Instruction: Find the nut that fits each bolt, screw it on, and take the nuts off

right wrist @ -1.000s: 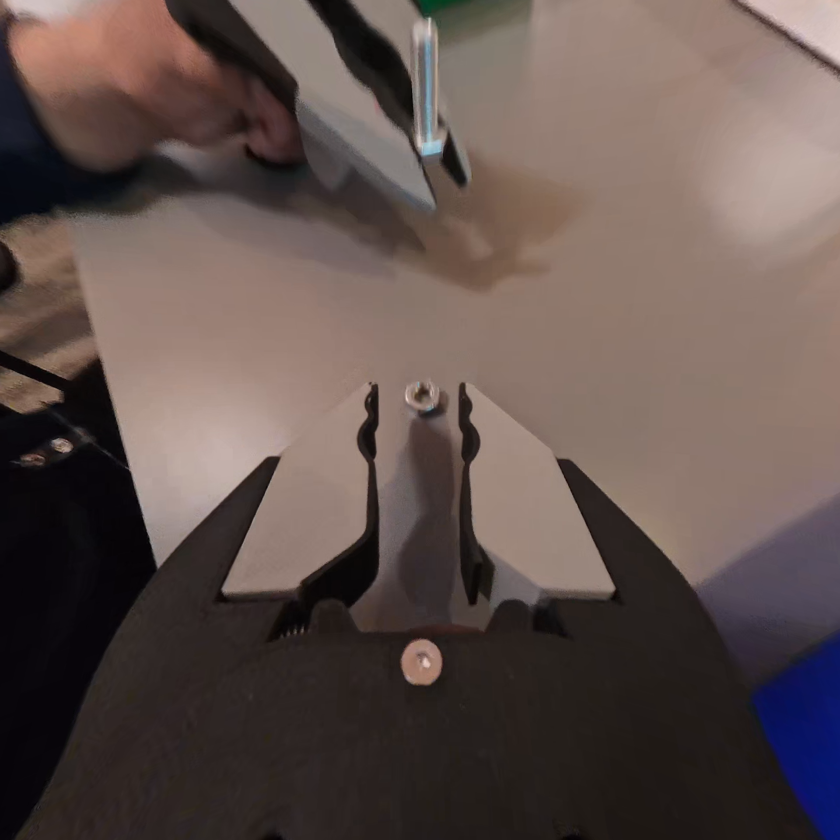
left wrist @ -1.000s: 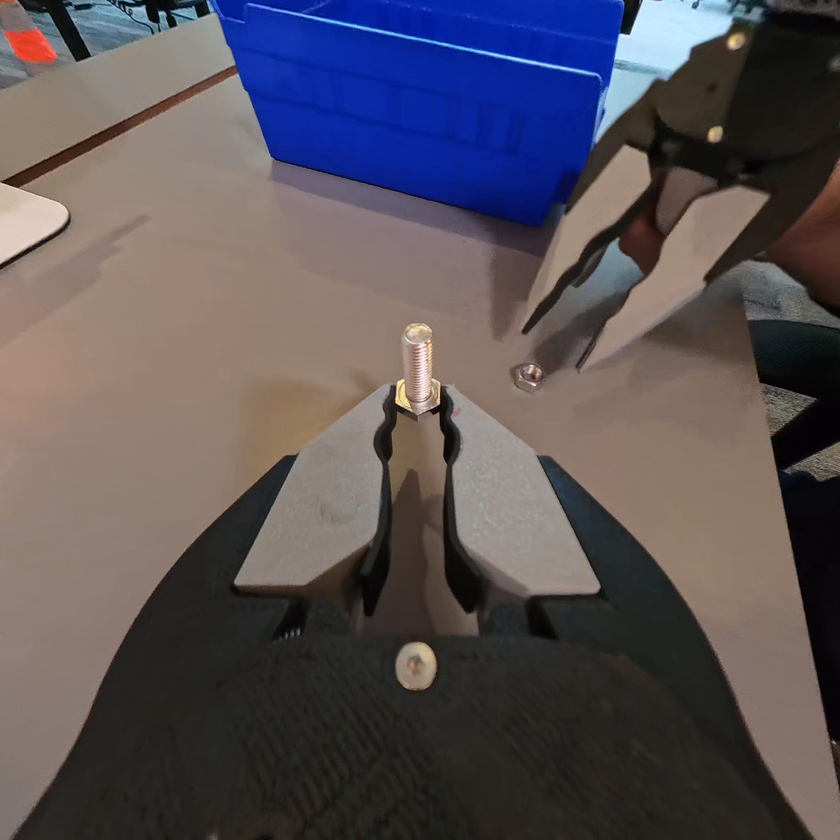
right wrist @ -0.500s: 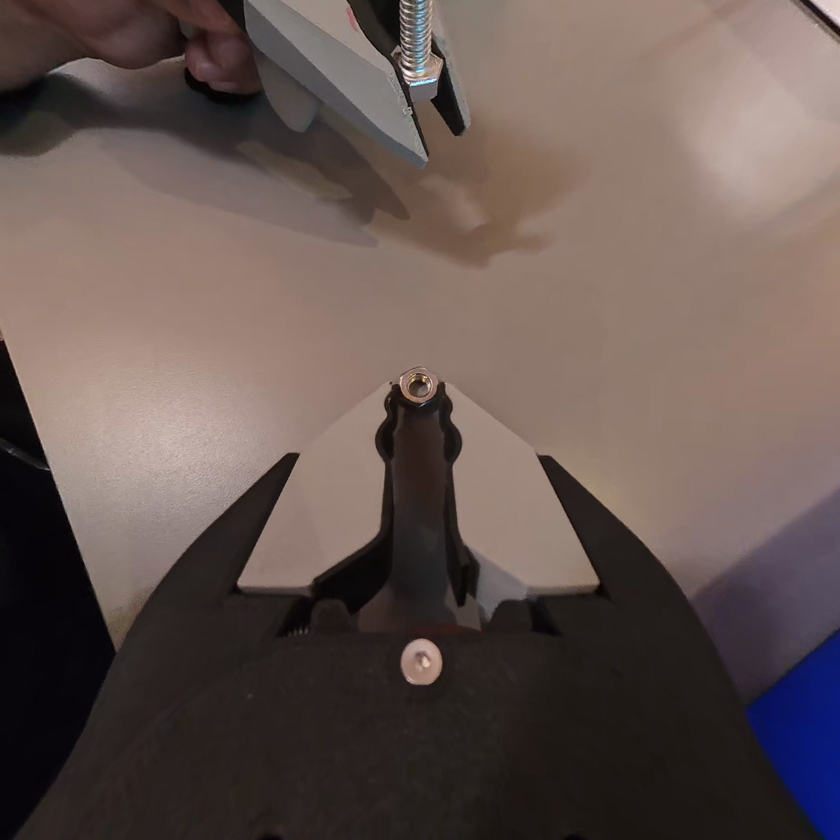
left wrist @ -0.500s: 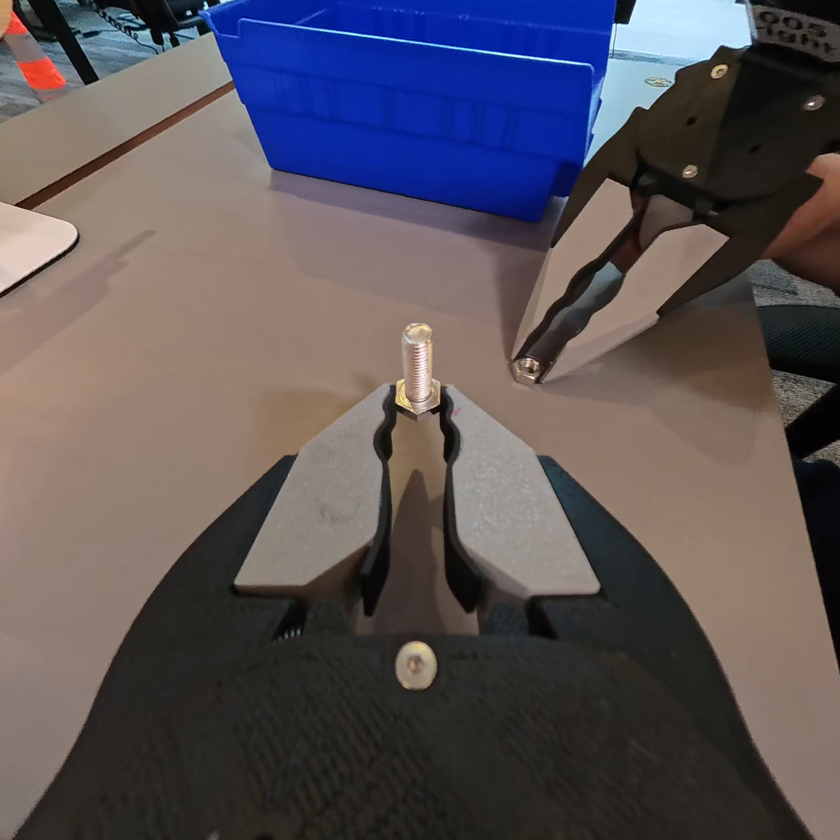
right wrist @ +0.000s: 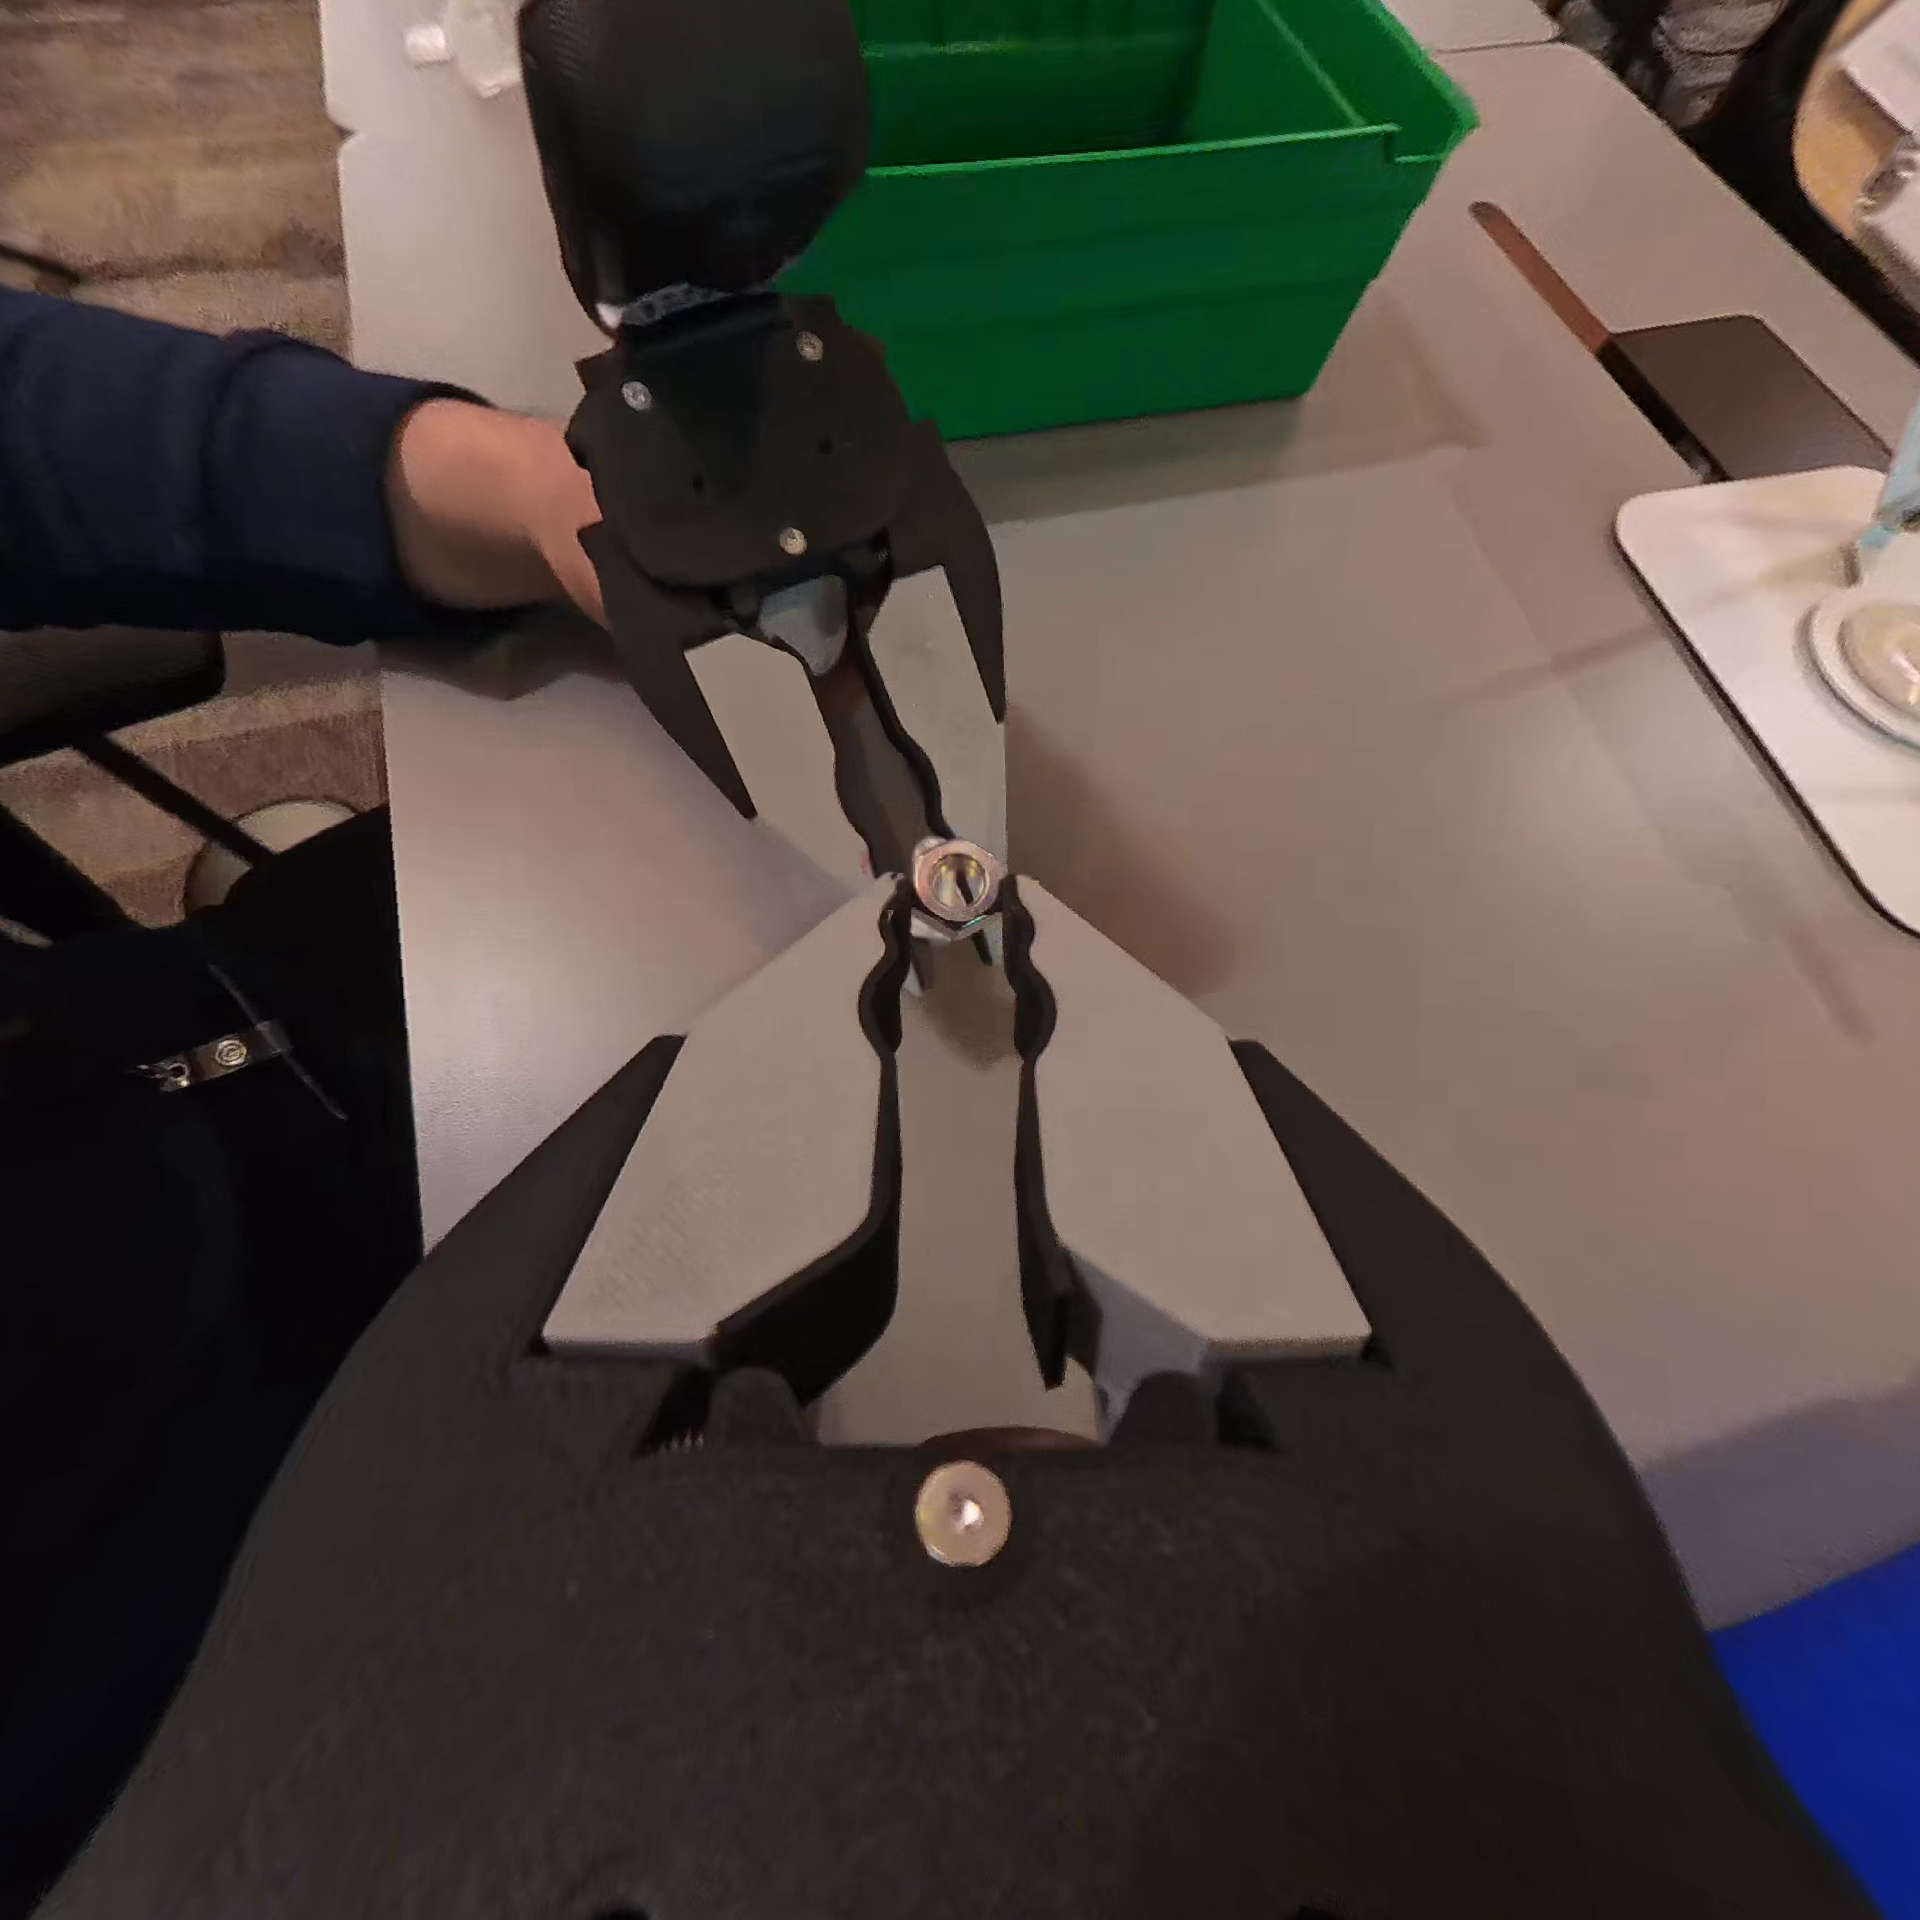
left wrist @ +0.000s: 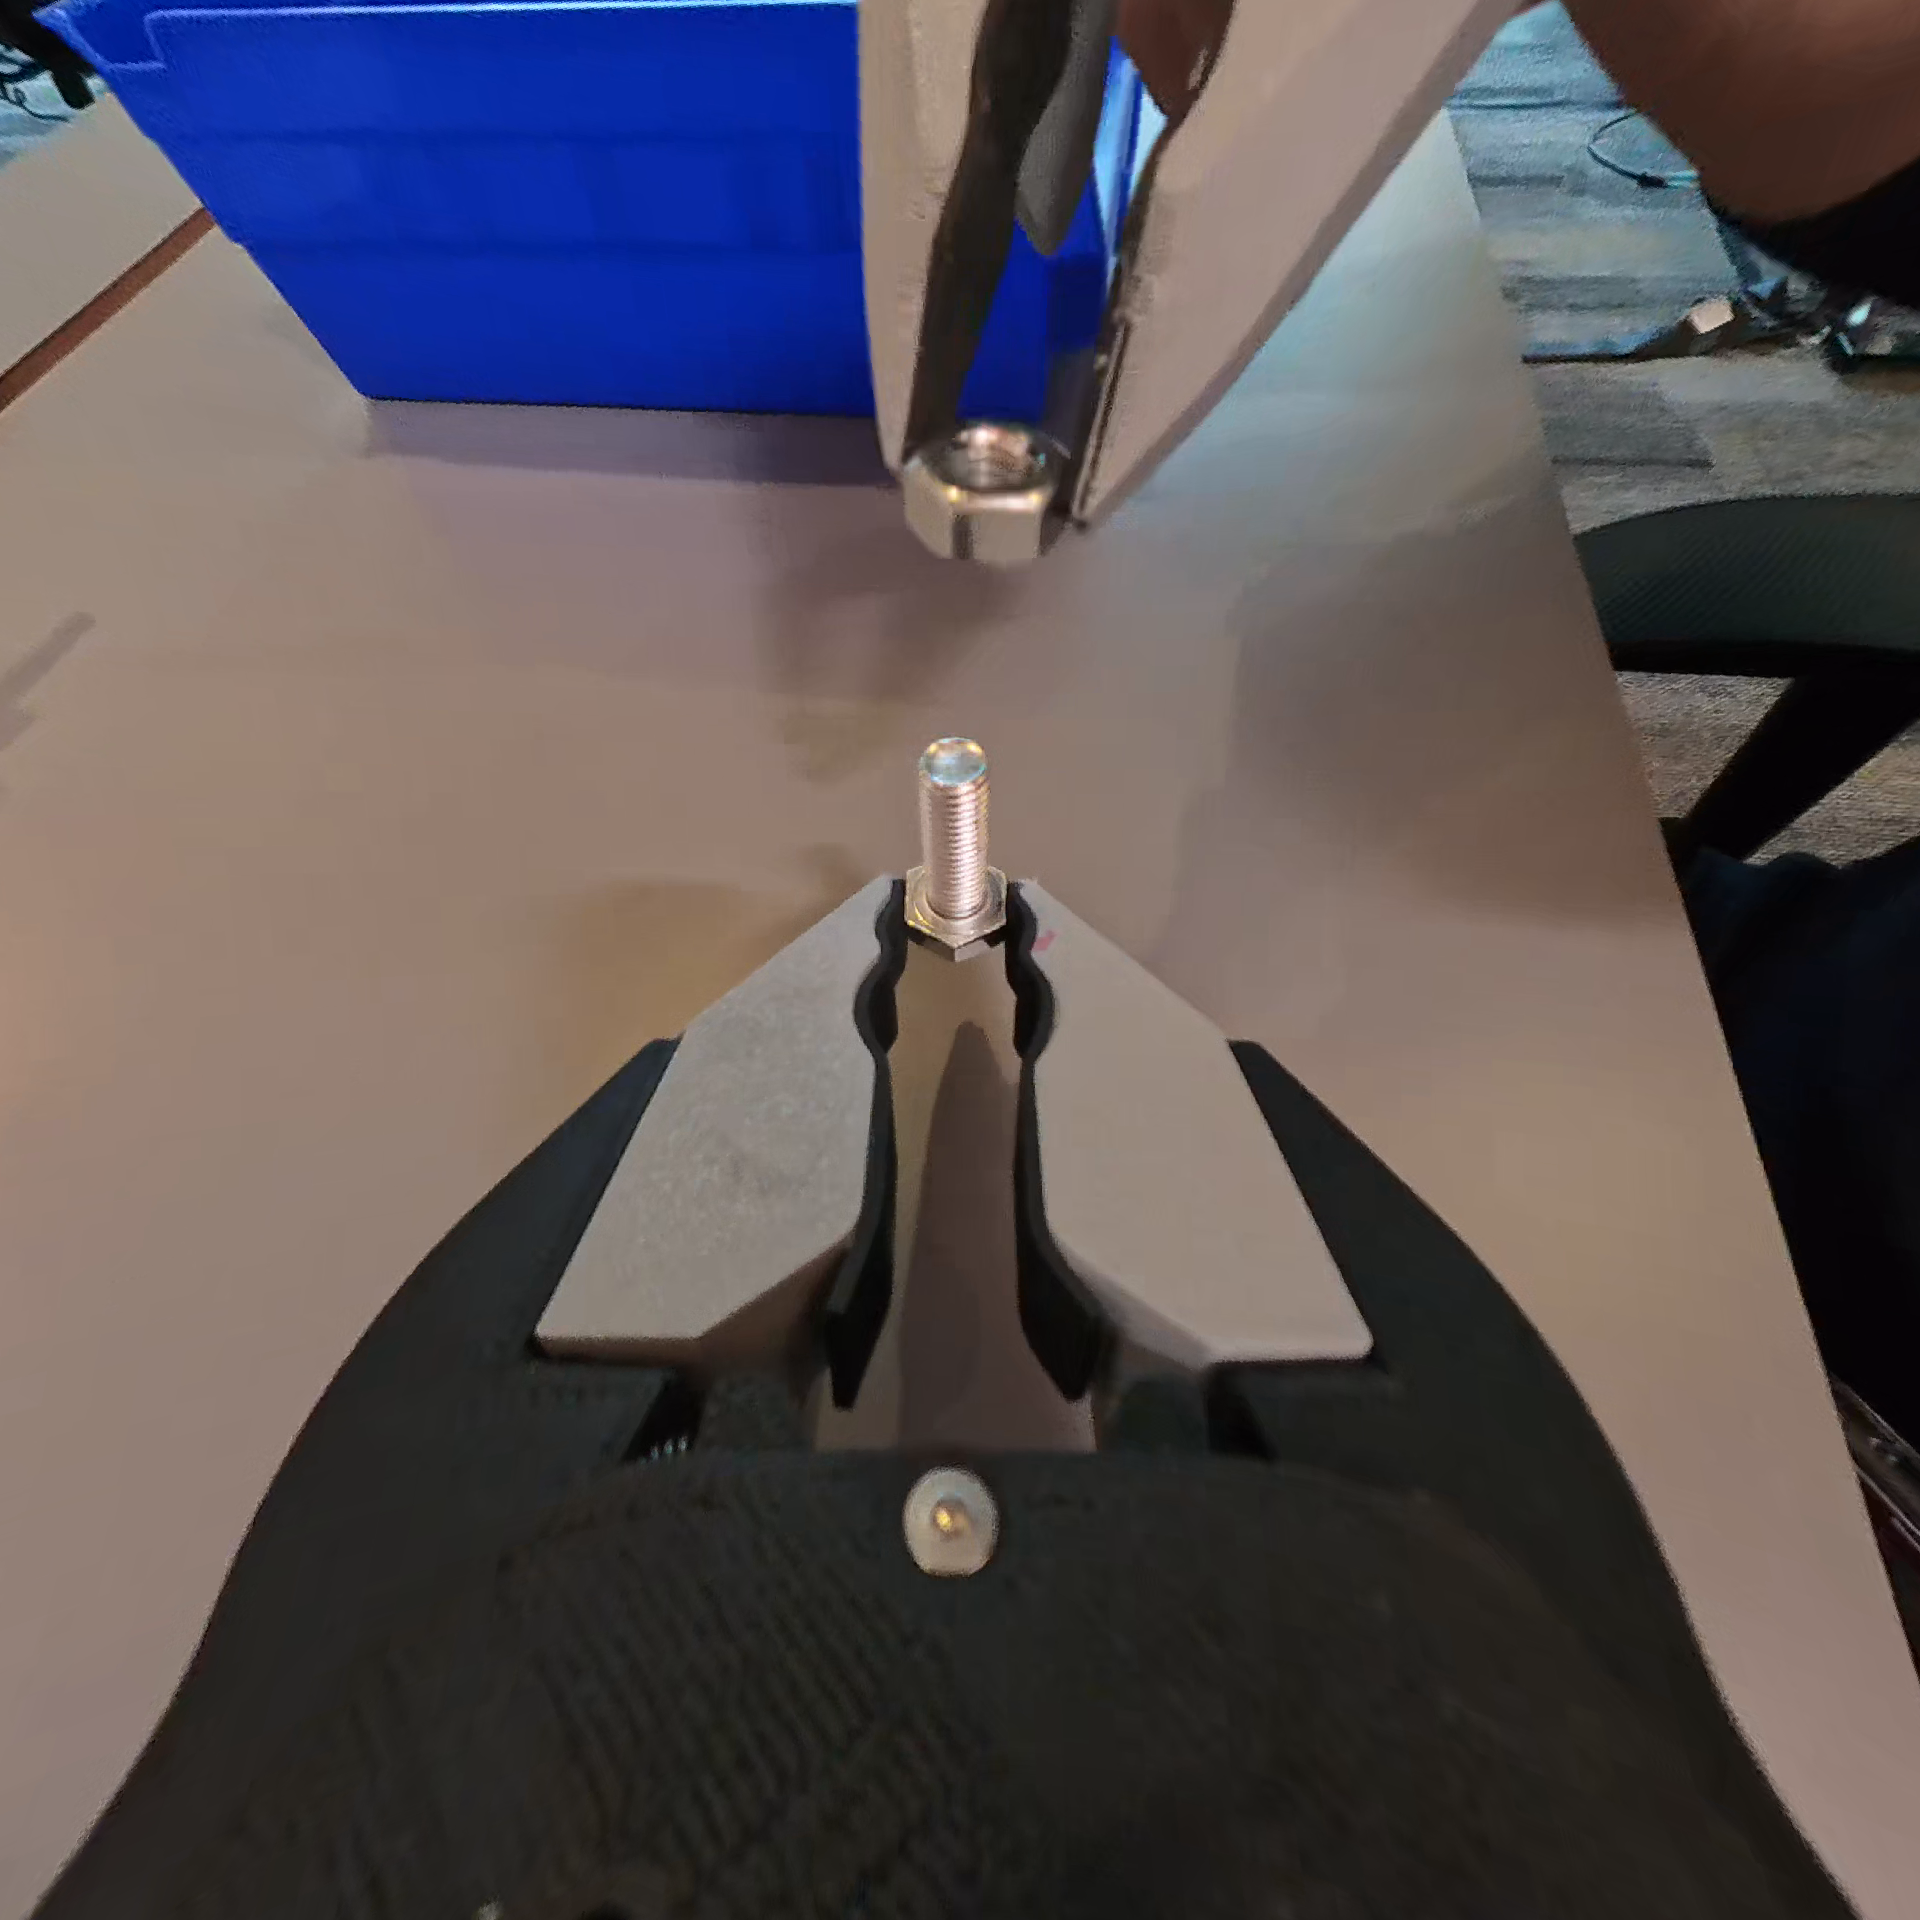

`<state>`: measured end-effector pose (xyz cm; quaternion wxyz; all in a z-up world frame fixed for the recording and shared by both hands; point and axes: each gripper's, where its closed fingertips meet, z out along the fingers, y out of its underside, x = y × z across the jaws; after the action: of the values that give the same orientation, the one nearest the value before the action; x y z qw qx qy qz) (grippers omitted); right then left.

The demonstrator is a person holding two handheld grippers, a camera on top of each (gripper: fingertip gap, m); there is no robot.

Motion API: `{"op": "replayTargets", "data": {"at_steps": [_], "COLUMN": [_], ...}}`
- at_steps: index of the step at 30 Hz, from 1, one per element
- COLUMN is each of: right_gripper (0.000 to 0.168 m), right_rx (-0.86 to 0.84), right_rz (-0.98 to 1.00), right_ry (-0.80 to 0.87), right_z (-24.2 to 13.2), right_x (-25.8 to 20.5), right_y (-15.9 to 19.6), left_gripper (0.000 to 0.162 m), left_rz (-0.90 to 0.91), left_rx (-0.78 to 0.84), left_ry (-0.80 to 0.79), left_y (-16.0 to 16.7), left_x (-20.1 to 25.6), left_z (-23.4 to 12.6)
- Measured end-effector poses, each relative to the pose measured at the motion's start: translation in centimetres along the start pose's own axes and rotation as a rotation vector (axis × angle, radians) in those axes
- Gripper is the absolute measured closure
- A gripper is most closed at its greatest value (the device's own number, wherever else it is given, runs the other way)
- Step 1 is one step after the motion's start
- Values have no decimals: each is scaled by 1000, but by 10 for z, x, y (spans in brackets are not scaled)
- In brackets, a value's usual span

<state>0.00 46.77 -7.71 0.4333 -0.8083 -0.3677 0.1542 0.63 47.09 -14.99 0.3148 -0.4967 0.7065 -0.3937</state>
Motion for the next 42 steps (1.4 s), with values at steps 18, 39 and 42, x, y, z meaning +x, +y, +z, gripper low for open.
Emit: {"op": "replayTargets", "data": {"at_steps": [18,39,42], "right_gripper": [154,154,154], "right_rx": [-124,-92,-106], "right_rz": [-32,-4,-4], "right_ry": [-33,-52,-60], "right_z": [31,33,34], "right_x": [0,0,0], "right_y": [5,5,7], "left_gripper": [146,146,146], "left_rz": [-41,-39,-31], "left_rx": [-15,-15,-27], "left_ry": [-14,-26,-29], "left_y": [3,3,5], "left_x": [-5,-5,-5], "left_z": [-1,-1,0]}}
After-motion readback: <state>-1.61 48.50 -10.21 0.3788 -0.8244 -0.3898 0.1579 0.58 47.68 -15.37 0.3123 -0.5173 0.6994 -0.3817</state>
